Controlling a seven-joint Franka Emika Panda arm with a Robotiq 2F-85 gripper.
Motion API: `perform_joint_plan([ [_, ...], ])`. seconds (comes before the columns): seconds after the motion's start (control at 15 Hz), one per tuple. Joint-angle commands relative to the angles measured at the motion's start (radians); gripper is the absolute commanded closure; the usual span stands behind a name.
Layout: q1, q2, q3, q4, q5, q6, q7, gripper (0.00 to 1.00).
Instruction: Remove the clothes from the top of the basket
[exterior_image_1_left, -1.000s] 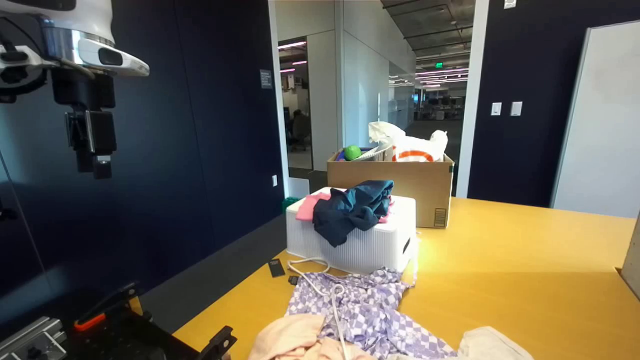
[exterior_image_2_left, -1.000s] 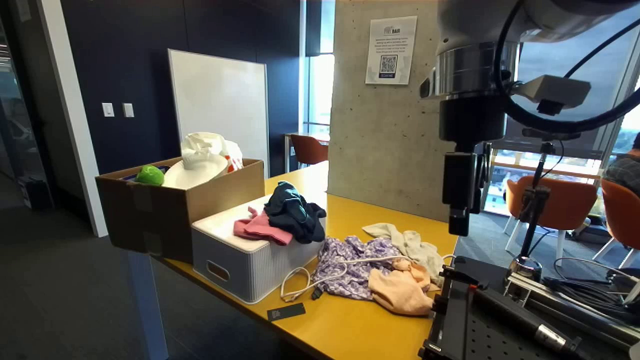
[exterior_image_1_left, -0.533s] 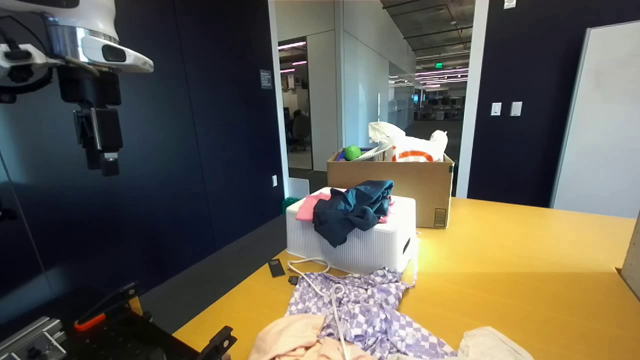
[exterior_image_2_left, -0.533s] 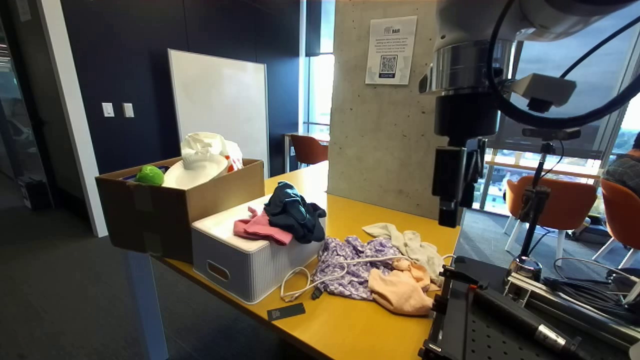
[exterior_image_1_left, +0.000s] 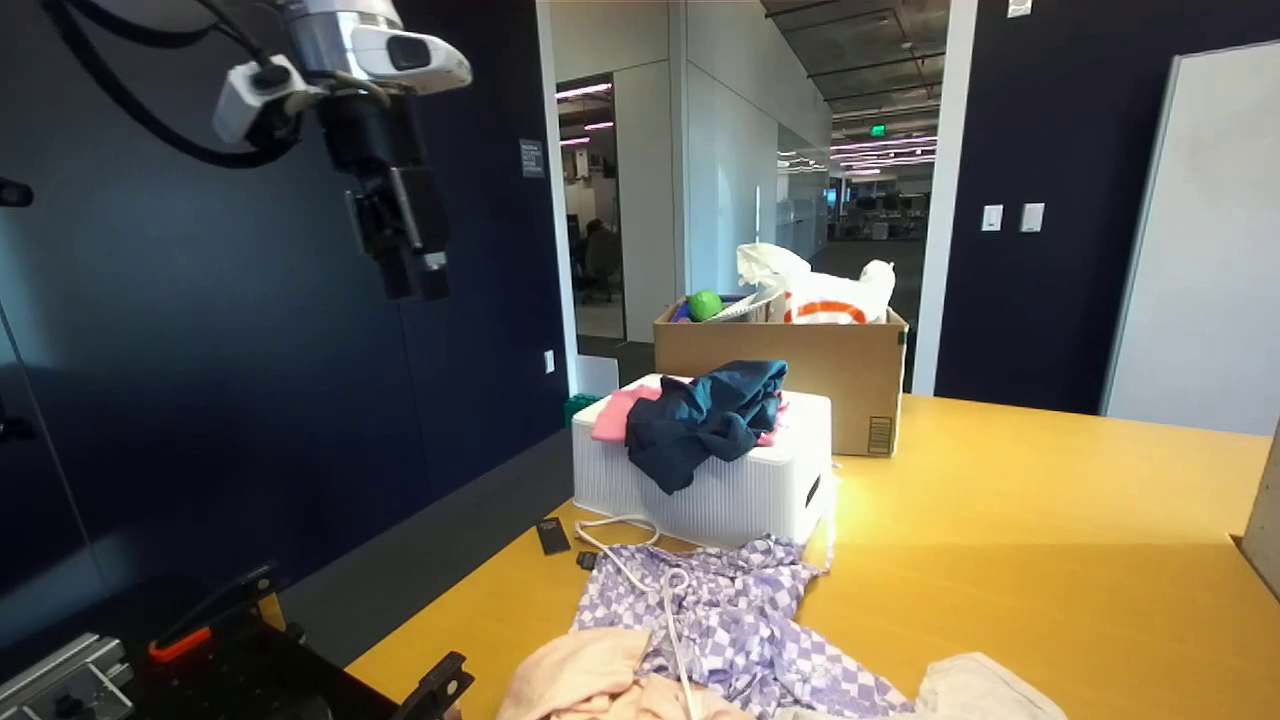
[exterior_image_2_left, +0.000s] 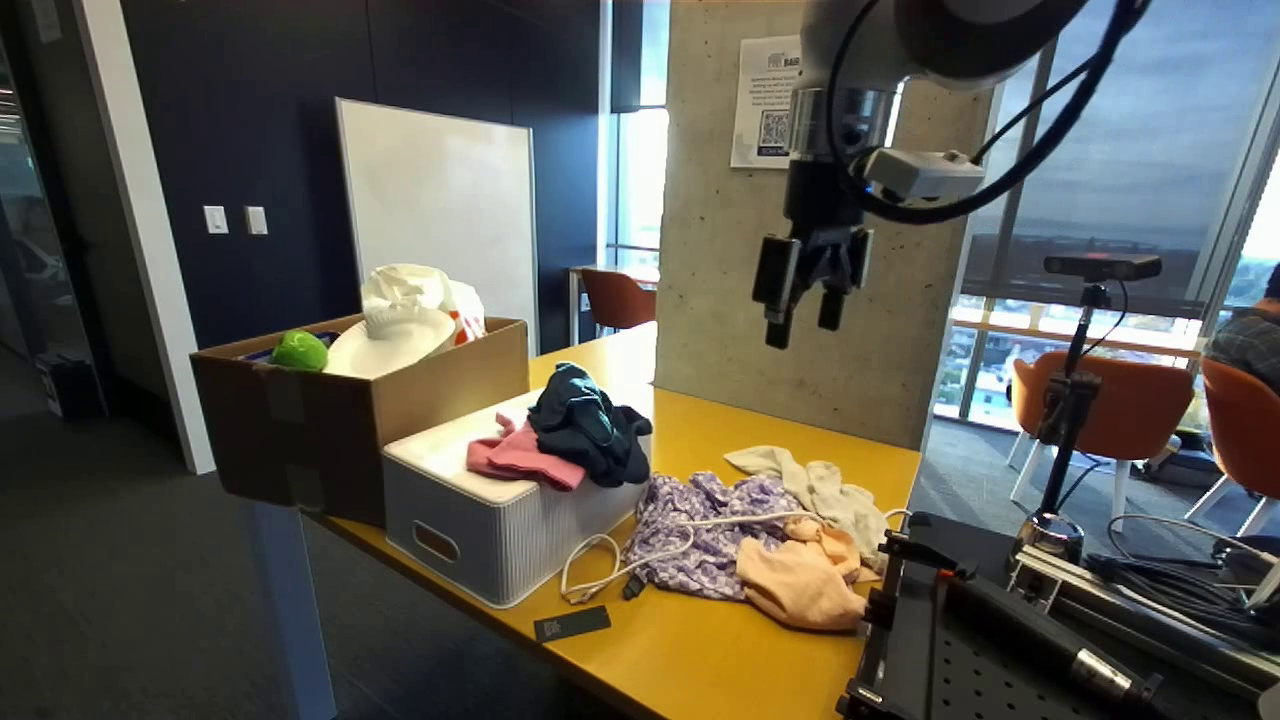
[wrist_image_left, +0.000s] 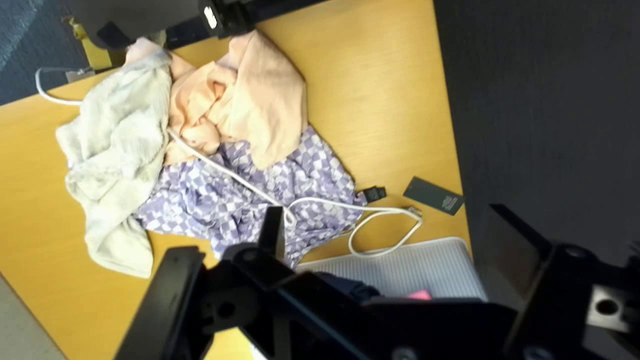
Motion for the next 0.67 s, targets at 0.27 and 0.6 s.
perform_joint_plan([
  [0.27, -0.01, 0.42, -0.118, 0.463, -0.079, 0.038, -0.087, 0.0],
  [0.6, -0.038, 0.615, -0.148, 0.742, 0.043, -0.025, -0.253, 0.0],
])
